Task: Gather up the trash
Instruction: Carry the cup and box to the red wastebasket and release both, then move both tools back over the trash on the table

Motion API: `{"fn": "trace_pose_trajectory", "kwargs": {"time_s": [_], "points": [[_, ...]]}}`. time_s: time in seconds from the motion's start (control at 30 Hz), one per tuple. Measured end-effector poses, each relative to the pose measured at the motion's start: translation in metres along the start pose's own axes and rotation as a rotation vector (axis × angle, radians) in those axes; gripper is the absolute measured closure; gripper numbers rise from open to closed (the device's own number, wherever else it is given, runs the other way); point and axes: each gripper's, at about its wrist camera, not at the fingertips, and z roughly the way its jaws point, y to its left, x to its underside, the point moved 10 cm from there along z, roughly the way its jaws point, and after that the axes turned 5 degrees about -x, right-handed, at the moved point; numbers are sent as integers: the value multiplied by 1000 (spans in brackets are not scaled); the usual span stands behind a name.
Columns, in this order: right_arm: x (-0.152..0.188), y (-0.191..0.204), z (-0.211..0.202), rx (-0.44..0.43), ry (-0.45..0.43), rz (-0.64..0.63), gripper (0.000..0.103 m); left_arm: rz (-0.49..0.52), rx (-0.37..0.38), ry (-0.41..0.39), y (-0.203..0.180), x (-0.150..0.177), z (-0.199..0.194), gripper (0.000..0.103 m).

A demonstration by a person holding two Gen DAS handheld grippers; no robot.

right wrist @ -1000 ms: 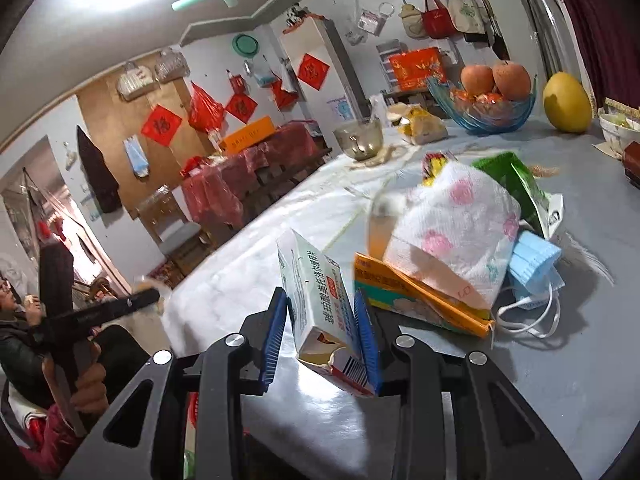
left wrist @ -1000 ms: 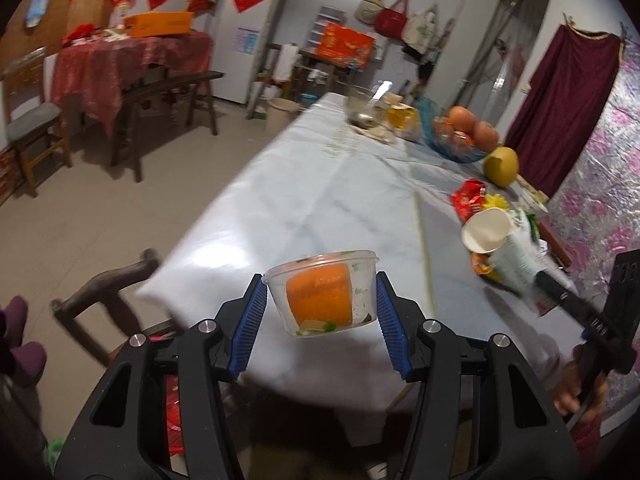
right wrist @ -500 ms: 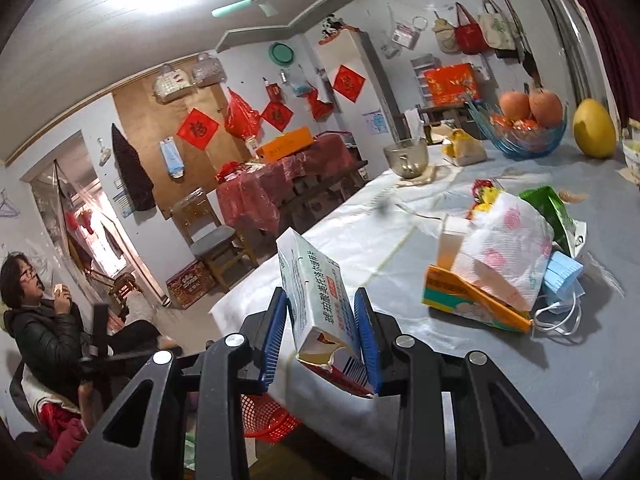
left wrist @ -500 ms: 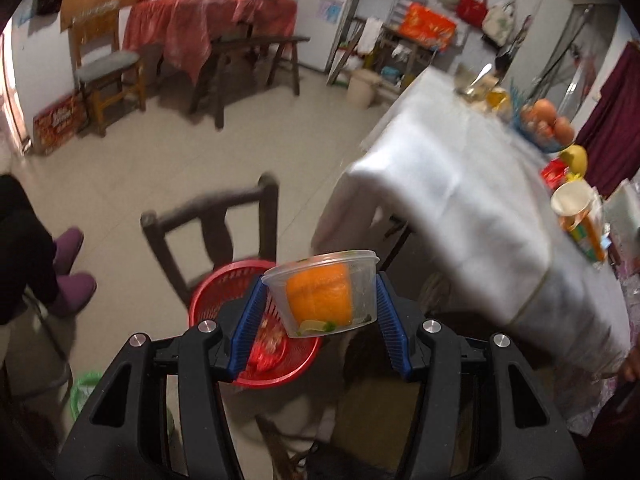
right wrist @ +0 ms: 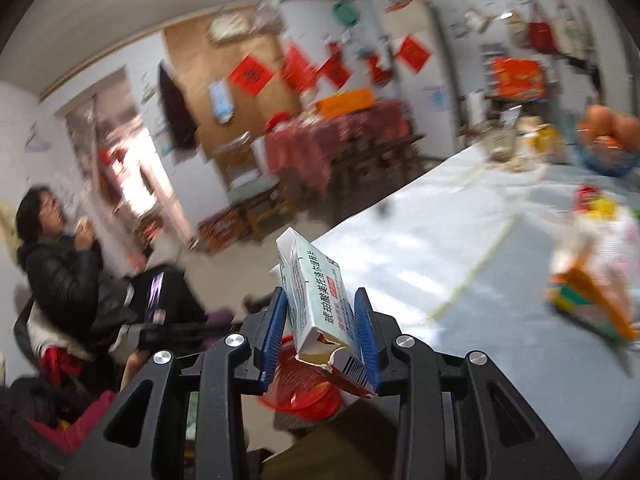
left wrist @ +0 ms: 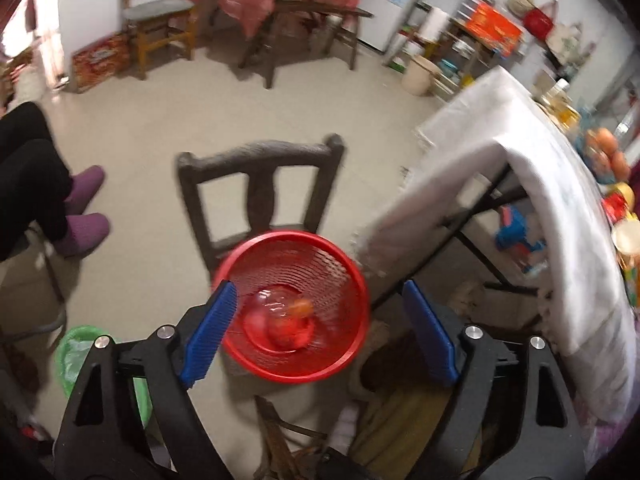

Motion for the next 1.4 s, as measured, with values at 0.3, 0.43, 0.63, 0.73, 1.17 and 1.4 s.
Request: {"fn": "trace_pose_trajectory", "kwargs": {"time_s": [0.3, 0.43, 0.63, 0.73, 1.17, 1.4], "points": [[75, 73, 141, -83, 353, -159, 68, -151, -169, 20, 68, -2, 20, 10], [91, 90, 198, -71, 436, -231, 56, -228, -187, 28, 92, -1, 23, 10], [58, 89, 171, -54, 289, -252, 40, -214, -183, 49, 90, 4, 28, 10], [33, 67, 131, -4, 190, -223, 31, -158, -190, 25, 76, 2, 25, 10], [-30, -53, -38, 301, -171, -108, 7, 83, -96, -159, -16, -18, -41, 10], [0, -155, -126, 489, -240, 55, 6, 205, 47, -176, -106, -22, -62, 10]]}}
